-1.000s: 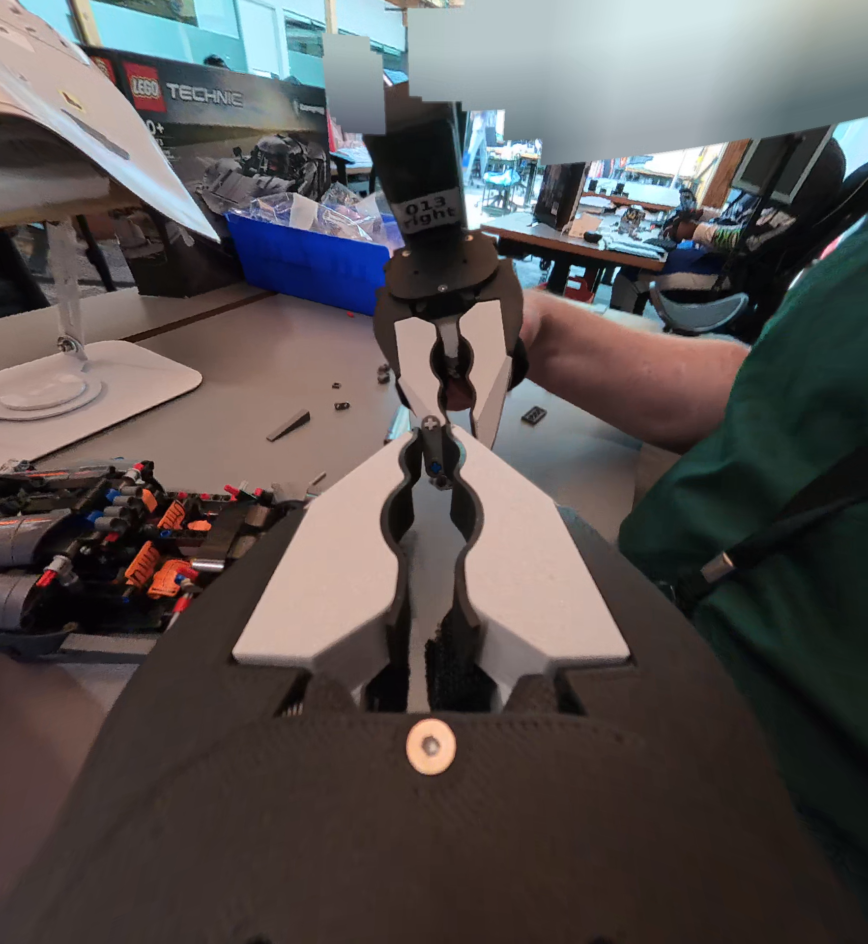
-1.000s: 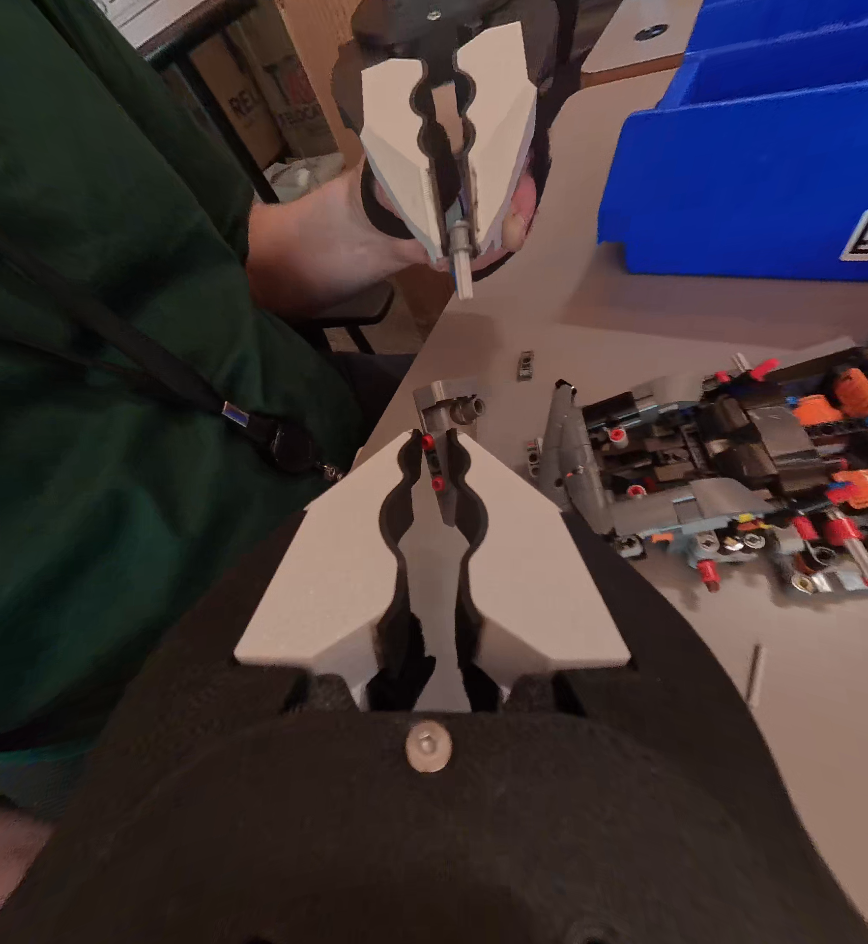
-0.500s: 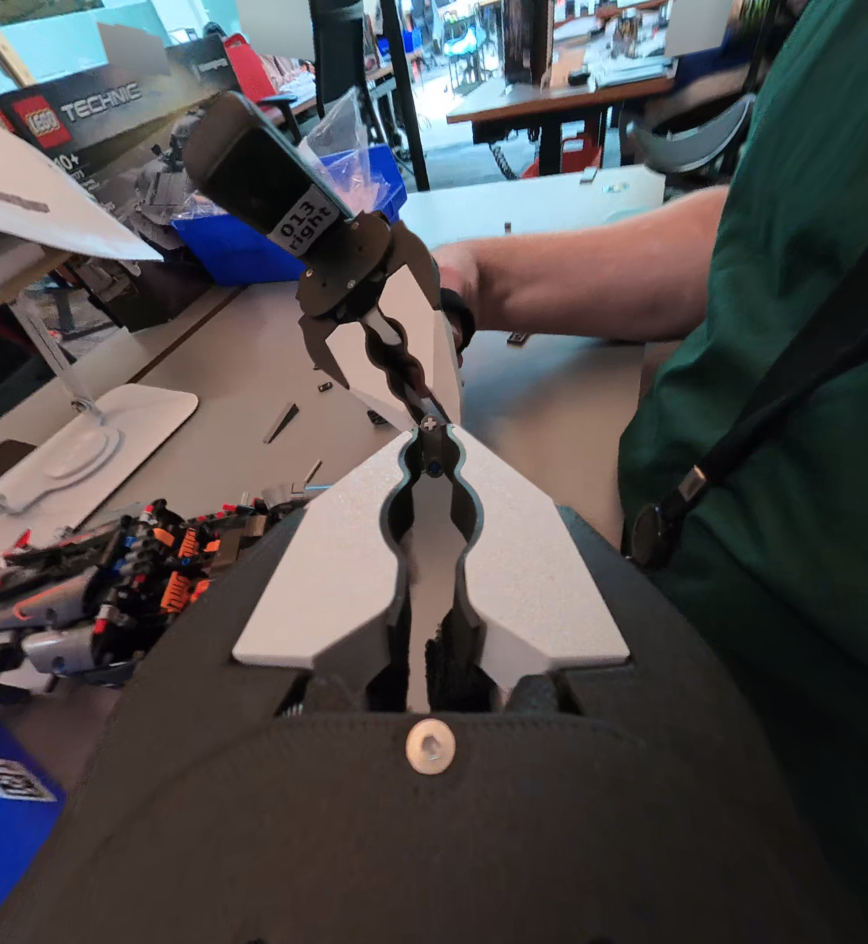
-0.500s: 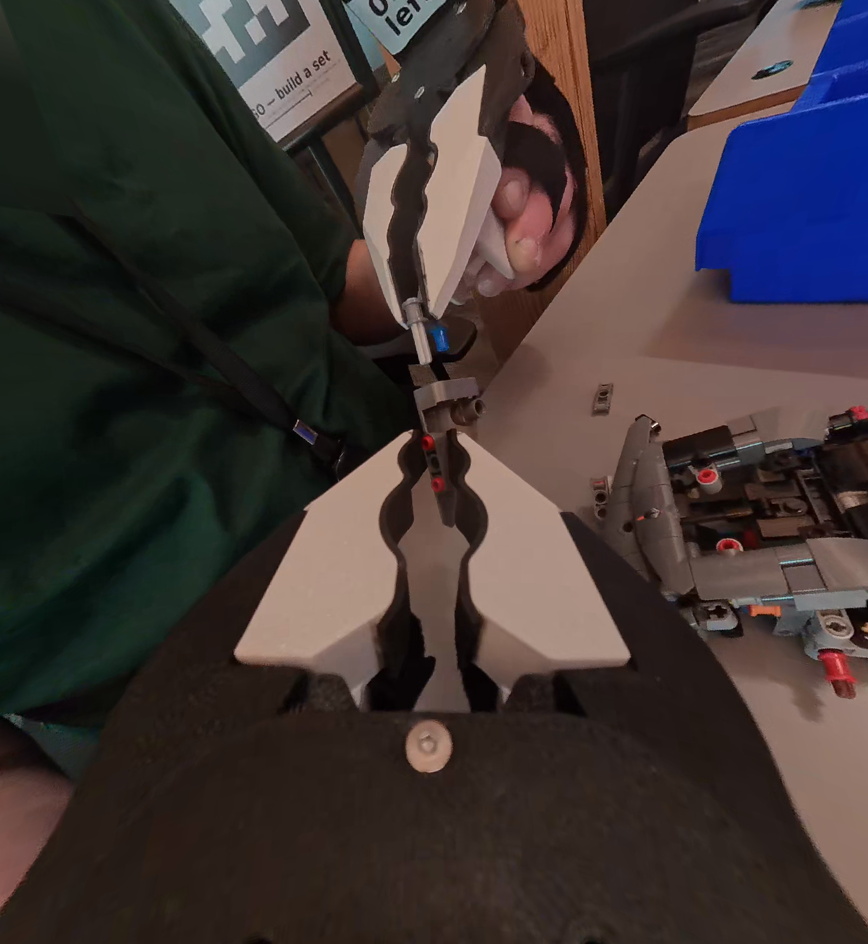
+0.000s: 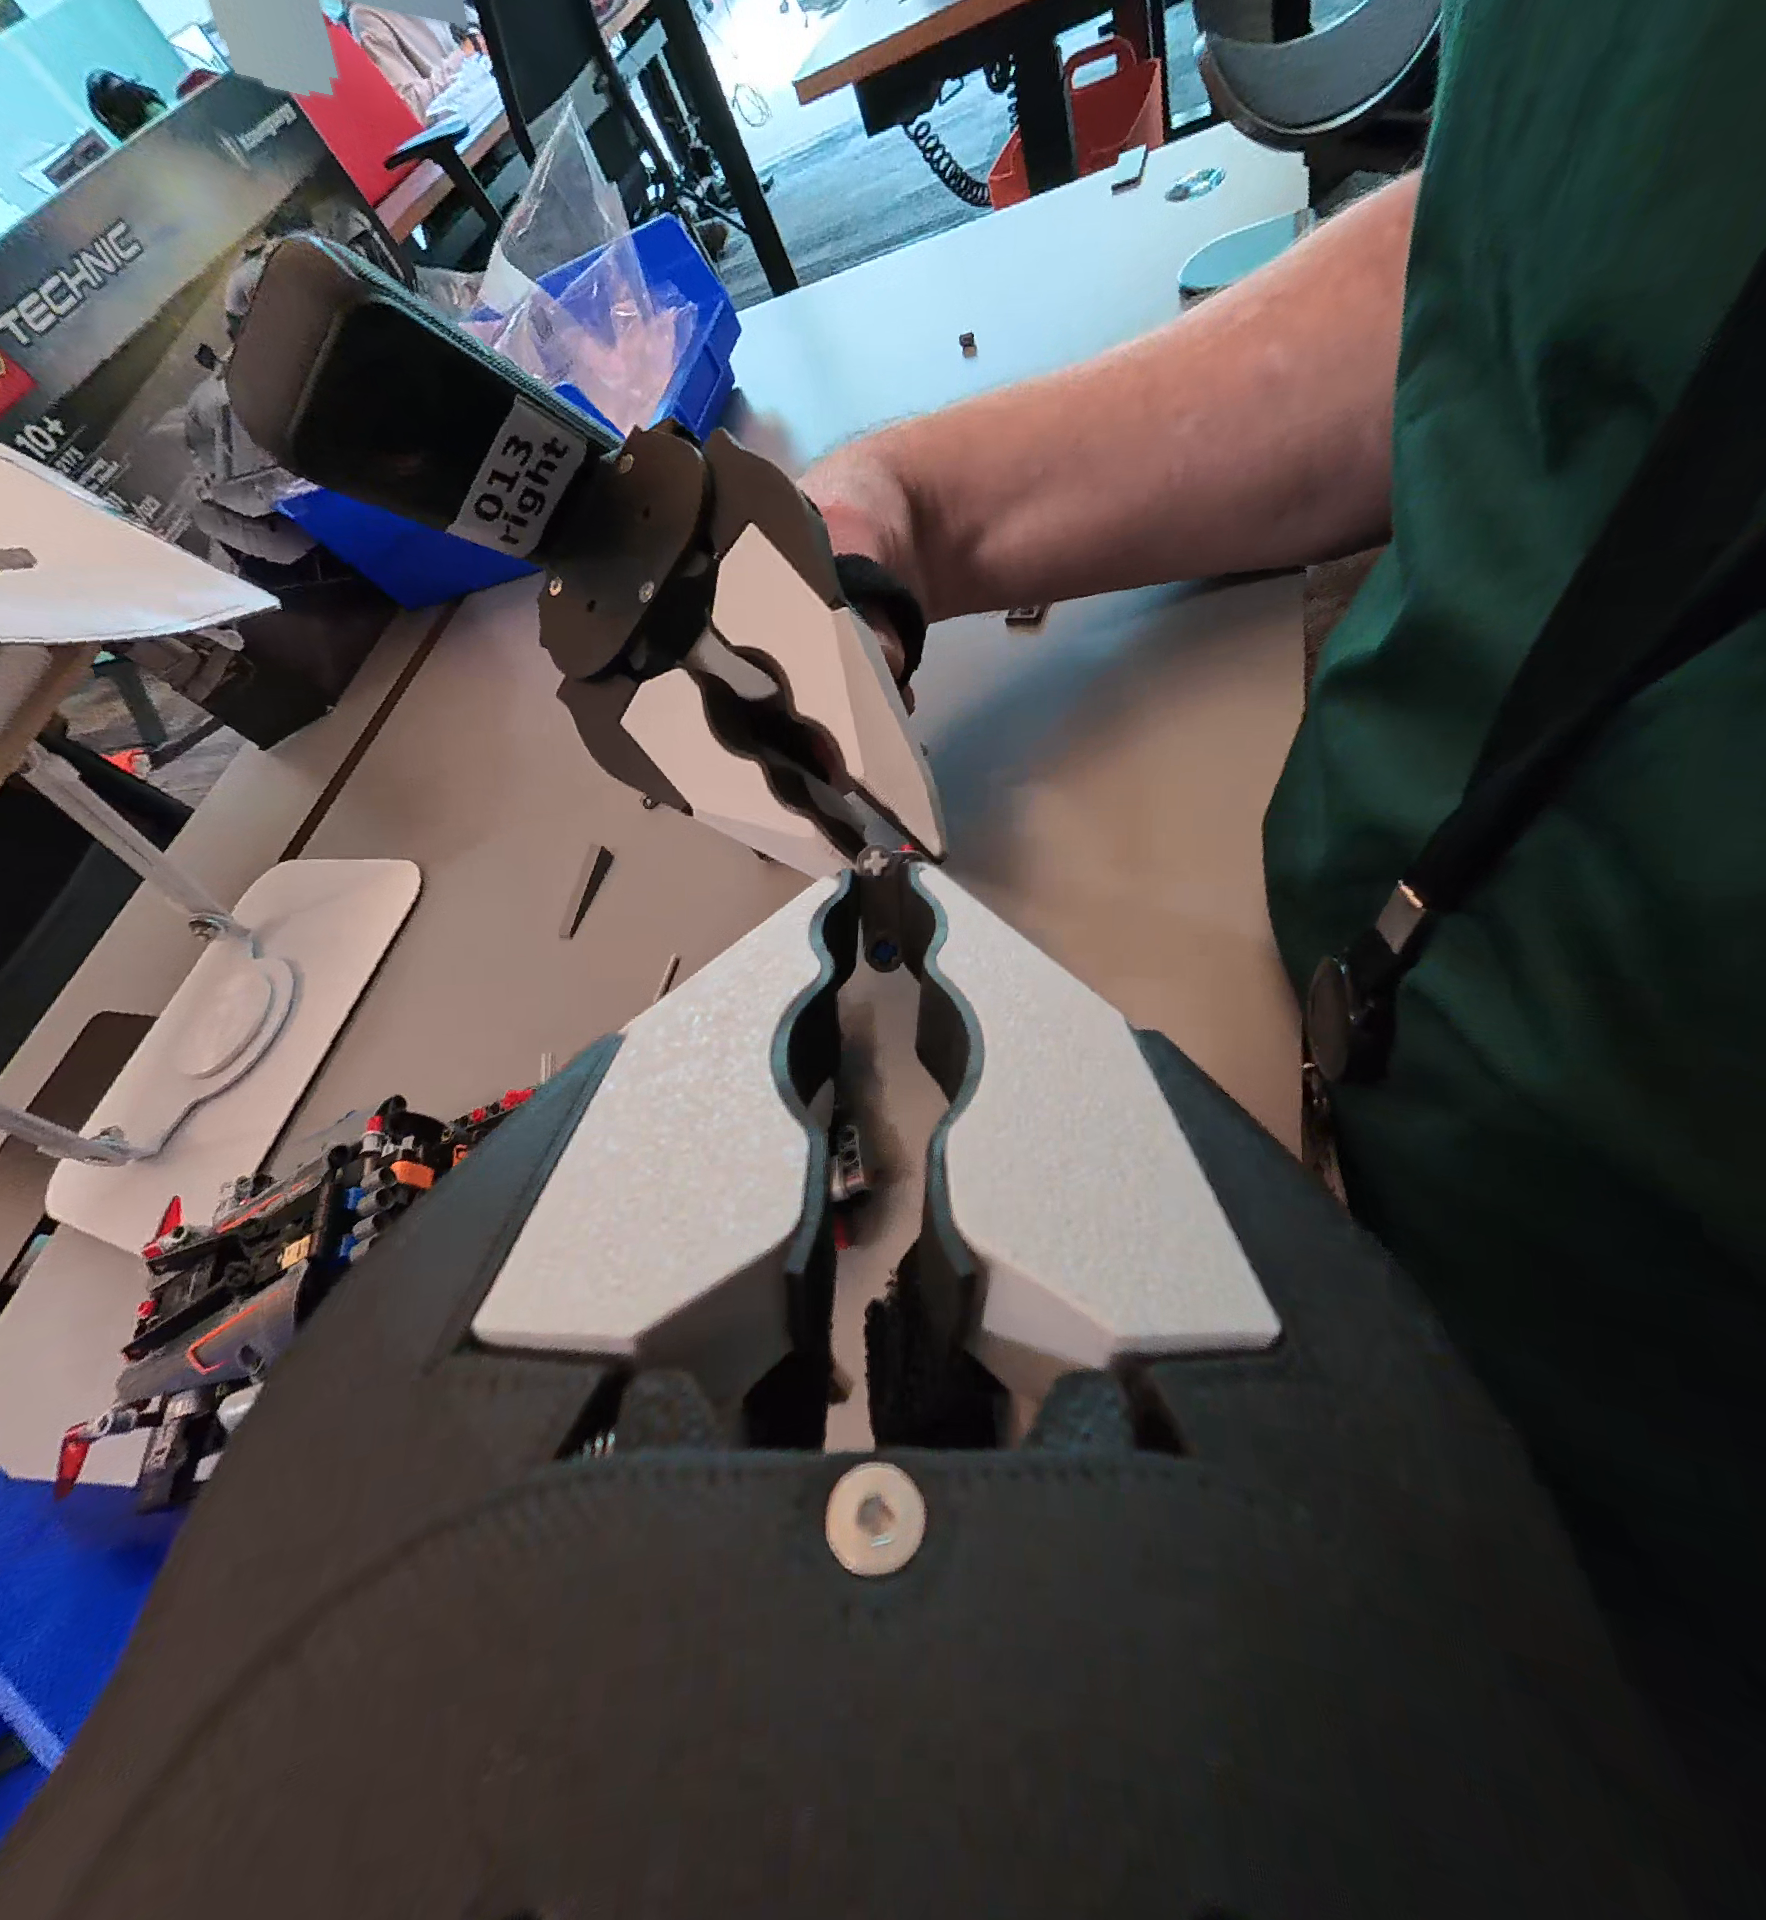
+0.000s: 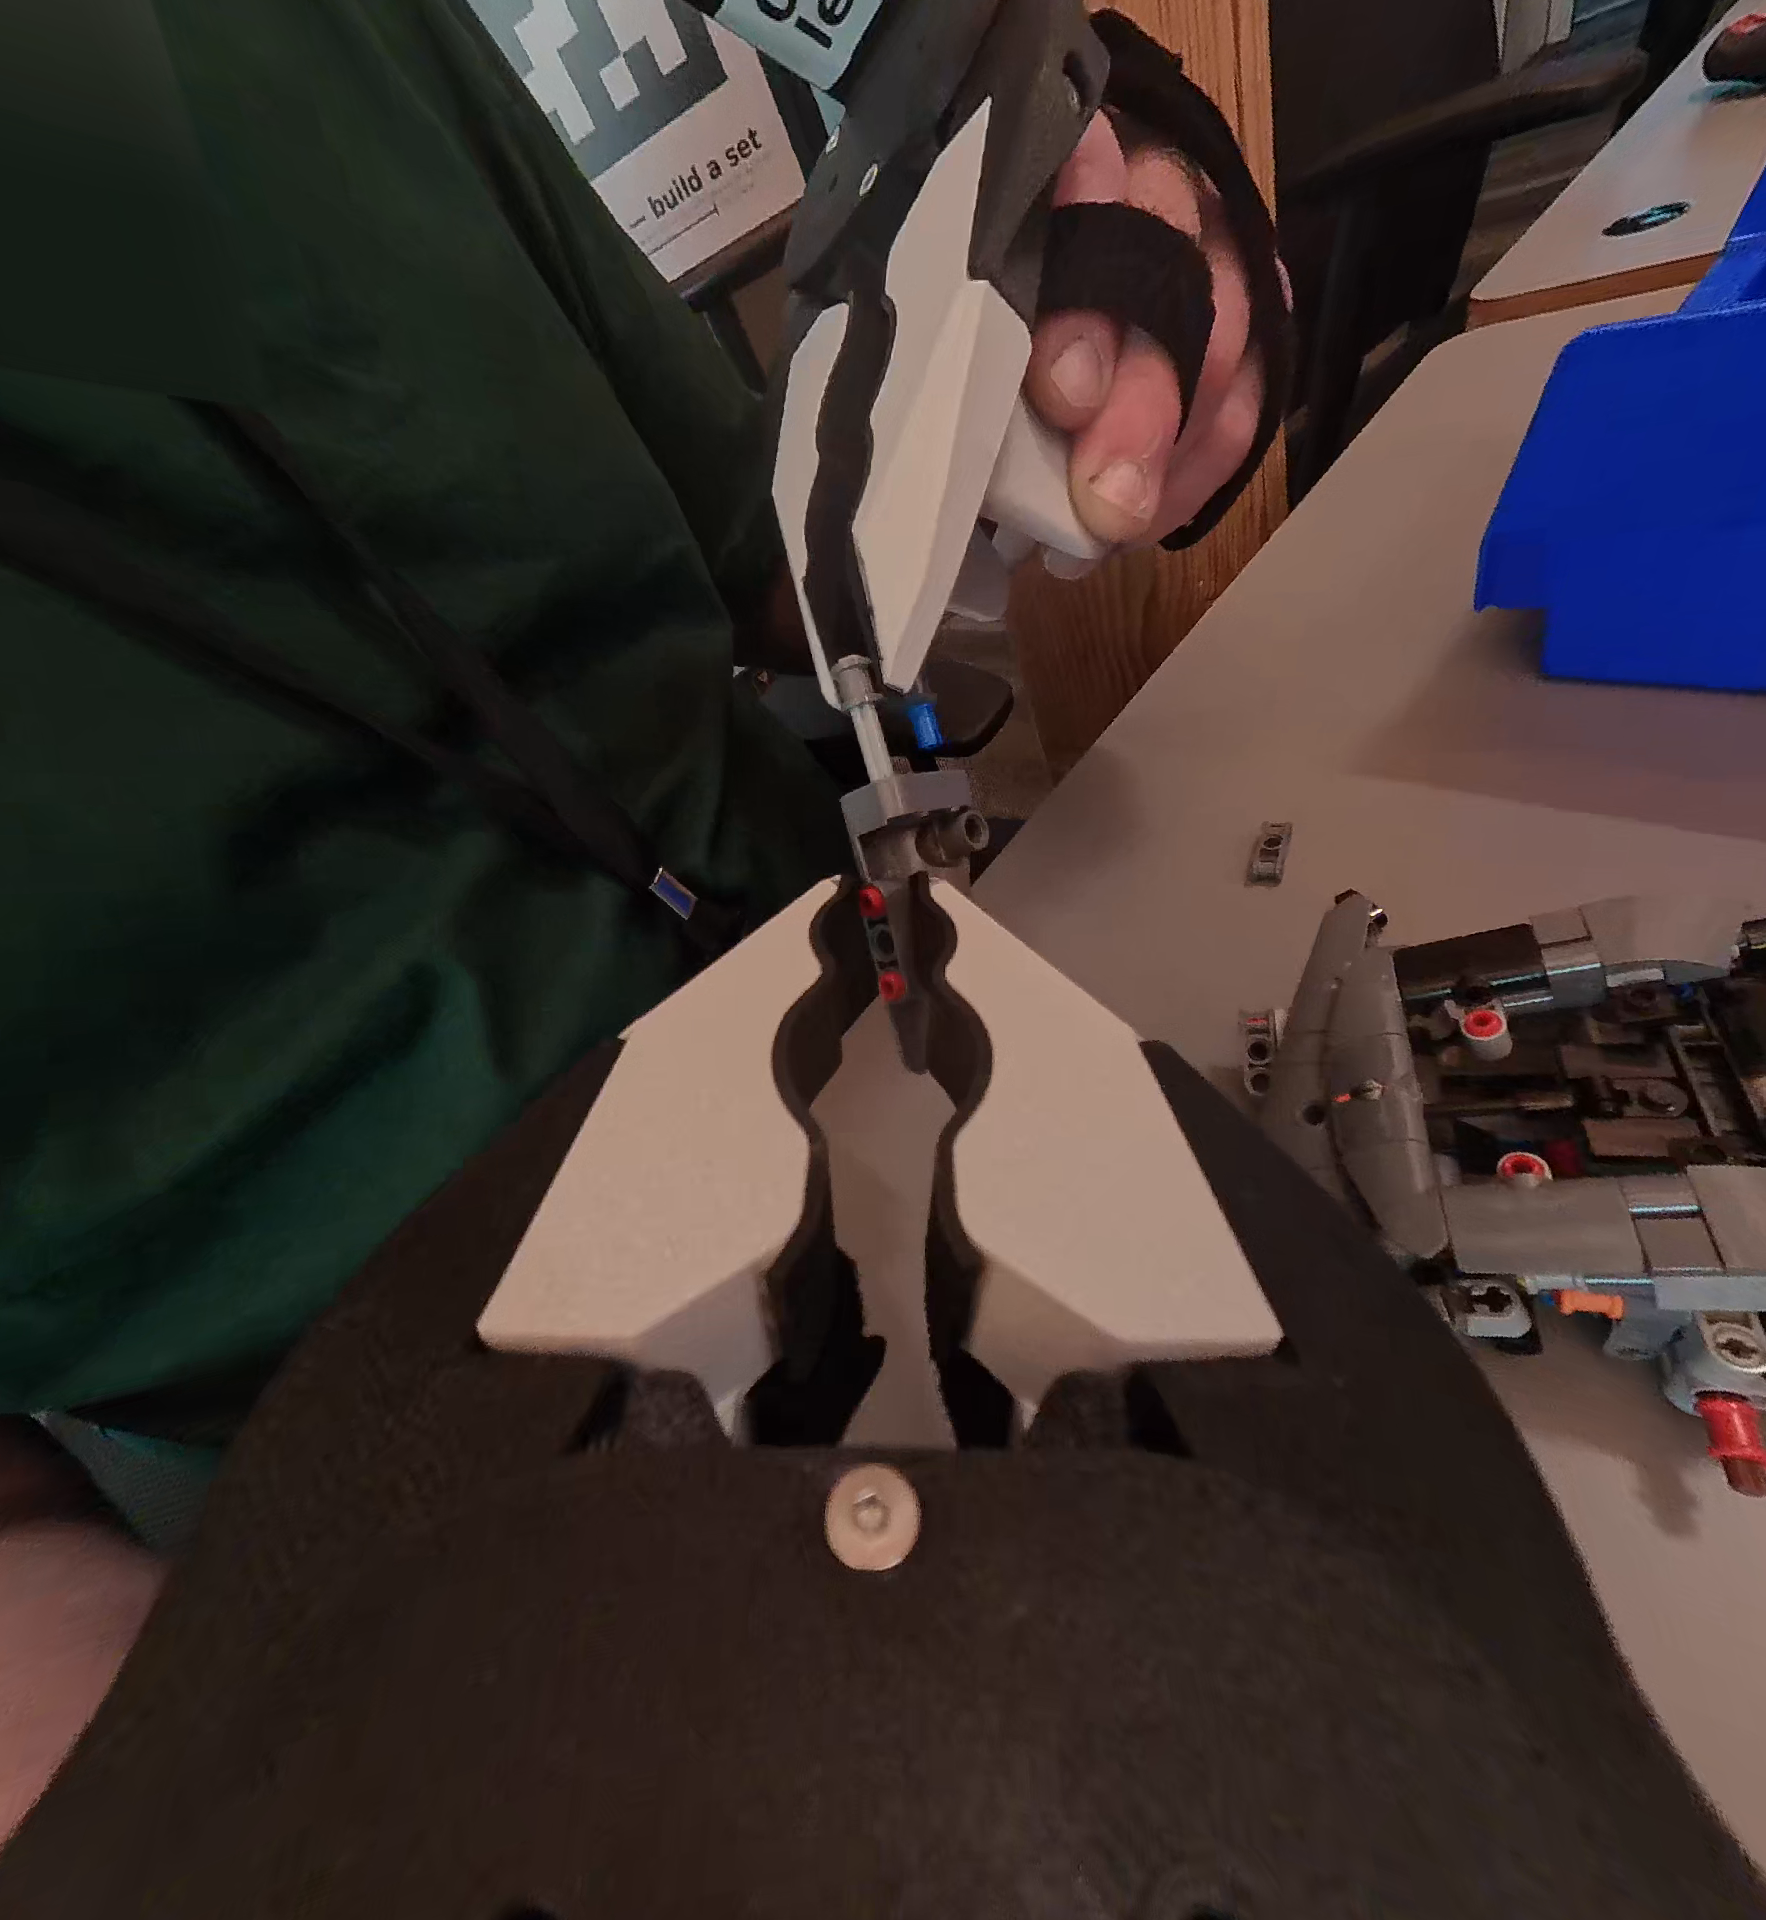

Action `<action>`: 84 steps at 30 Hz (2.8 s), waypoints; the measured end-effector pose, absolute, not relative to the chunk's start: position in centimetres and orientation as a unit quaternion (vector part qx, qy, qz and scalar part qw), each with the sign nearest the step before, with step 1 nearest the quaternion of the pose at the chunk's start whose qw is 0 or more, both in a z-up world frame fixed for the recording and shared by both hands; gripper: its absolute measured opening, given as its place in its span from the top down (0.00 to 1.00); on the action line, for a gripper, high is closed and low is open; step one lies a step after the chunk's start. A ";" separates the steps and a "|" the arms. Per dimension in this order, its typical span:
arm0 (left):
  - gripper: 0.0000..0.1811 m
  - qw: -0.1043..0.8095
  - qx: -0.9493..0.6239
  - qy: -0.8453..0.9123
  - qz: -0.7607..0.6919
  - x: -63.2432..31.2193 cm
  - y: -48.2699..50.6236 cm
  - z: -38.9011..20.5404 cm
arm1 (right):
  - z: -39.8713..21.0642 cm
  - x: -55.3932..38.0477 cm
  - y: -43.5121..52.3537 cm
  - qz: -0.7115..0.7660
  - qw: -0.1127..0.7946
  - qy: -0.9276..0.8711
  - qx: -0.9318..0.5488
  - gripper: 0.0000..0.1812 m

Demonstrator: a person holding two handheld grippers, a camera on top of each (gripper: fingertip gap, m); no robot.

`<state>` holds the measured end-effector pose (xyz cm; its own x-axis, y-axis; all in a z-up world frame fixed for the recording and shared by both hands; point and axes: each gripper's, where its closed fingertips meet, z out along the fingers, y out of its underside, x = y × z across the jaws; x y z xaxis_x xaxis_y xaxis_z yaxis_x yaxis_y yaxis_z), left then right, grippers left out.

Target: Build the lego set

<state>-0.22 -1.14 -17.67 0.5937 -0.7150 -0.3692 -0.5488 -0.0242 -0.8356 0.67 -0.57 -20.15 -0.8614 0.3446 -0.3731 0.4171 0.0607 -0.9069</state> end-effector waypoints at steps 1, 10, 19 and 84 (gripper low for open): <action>0.97 0.537 -0.713 0.446 -0.072 -0.3 -1.0 -17.8 | -20.2 0.7 -0.6 -0.632 0.028 0.730 0.260 0.96; 0.97 0.531 -0.701 0.466 -0.095 0.2 -1.1 -17.6 | -19.8 1.0 -1.1 -0.620 -0.007 0.748 0.236 0.96; 0.94 0.555 -0.689 0.461 -0.071 0.1 -0.6 -16.8 | -18.1 0.8 -0.7 -0.652 -0.045 0.724 0.221 0.96; 0.82 0.631 -0.687 0.322 -0.162 0.5 1.0 -13.3 | -13.0 1.2 -0.1 -0.644 -0.206 0.677 0.292 0.82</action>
